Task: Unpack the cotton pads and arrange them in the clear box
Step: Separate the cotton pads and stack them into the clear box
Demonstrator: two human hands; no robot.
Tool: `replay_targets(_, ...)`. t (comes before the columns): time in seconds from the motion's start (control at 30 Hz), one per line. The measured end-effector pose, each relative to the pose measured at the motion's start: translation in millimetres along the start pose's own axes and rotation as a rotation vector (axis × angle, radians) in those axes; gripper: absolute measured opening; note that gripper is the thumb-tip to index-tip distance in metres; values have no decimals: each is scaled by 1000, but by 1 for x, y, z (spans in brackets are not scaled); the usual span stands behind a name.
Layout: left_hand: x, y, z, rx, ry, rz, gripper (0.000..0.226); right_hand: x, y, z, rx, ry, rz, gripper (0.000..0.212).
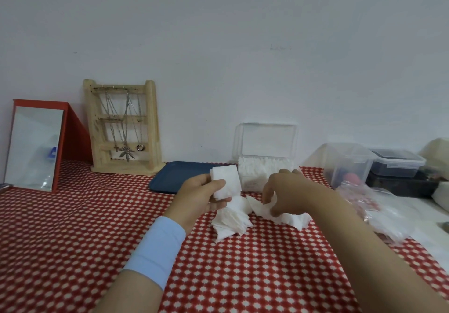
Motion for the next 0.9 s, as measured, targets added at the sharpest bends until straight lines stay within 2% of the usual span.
replay_targets(0.07,0,1,-2,-5,-20,-15,17,-2,15,5,-137,13,-101,20)
replay_targets(0.17,-1,10,-10,-17,-93,-104,10,3,42,15,-569,1,-220,19)
replay_targets(0.23,-2,18,-14,-6,-135,-172,10,9,50,23,-842,4,-205,15)
replay_targets(0.3,-2,22,-15,24,-151,-197,11,13,47,33,-998,0,-129,10)
replay_targets(0.63,-1,11,-8,-11,-97,-123,11,13,27,46,-1286,-34,40,14)
replay_targets(0.8,6,1,-7,70,-38,-50,16,8,22,37,-1205,-109,-70,16)
replay_targets(0.9,6,2,-6,73,-25,-54,13,6,25,35,-1242,-122,-119,17)
Point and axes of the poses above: each hand's wrist, its own x-axis away from the middle knuckle, its own y-axis out of the back of the hand, z = x × y, the point moved 9 cm from there along -x, towards the middle knuckle, and after that the axes turned 8 degrees about -z, right-handed, at the moved point
